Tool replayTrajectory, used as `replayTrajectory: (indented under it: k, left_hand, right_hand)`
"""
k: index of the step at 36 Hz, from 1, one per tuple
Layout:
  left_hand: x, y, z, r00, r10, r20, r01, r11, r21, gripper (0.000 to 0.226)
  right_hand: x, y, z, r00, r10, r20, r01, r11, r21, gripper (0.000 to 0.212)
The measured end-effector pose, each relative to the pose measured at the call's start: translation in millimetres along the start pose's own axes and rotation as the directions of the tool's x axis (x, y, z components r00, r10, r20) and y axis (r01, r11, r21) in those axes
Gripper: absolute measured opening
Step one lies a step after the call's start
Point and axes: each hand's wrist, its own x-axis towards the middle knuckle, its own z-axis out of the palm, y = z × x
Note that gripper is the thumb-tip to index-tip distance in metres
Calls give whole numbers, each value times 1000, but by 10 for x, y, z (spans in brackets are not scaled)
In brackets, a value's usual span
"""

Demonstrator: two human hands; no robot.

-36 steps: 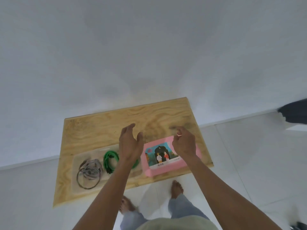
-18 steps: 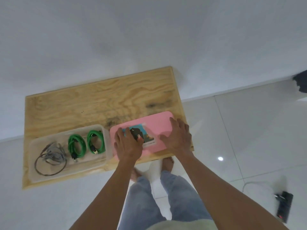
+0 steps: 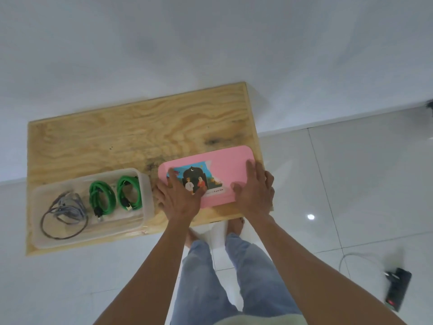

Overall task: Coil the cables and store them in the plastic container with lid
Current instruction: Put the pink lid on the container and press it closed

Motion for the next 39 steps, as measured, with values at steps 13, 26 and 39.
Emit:
replayTrajectory:
  k: [13, 26, 39]
  left_hand:
    - [-40, 284, -553, 974, 171, -147, -176, 984, -21, 100]
    - [275, -641, -2095, 943, 149, -297, -186, 977, -101, 93]
    - [545, -2087, -2548, 989, 44, -143, -61, 991, -115, 91]
  right_hand:
    - [-75, -447, -452, 987, 27, -161, 4, 983, 185, 68]
    - [-708, -1991, -244, 968, -119, -223, 190, 925, 330, 70]
    - [-1507, -2675, 718, 984, -153, -88, 170, 956, 241, 72]
